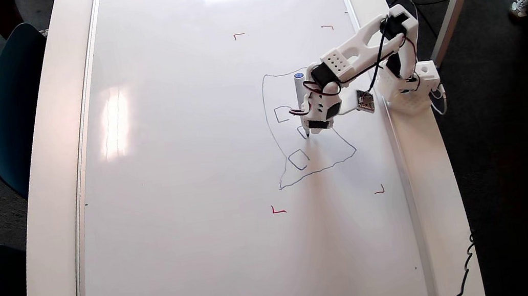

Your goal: Draw on a whiteboard a robot head using a pen attached to the gripper

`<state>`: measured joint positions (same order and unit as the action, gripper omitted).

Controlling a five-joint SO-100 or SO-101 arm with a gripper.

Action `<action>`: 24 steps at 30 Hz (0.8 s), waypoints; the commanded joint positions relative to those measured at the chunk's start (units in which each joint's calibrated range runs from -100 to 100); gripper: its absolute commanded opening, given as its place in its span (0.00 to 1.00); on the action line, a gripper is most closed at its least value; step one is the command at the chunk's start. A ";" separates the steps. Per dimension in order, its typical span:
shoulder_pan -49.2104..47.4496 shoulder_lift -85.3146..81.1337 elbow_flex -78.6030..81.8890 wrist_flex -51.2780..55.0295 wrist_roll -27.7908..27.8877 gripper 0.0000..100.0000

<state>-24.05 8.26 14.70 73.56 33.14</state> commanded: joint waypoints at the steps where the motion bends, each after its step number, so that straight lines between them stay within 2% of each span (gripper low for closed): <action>1: -0.14 -1.05 -2.26 -0.49 -0.18 0.01; 12: 4.44 -4.76 -19.70 9.42 0.25 0.01; 24: 6.20 15.13 -34.50 8.81 -0.02 0.01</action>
<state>-17.79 21.40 -14.88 82.03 33.09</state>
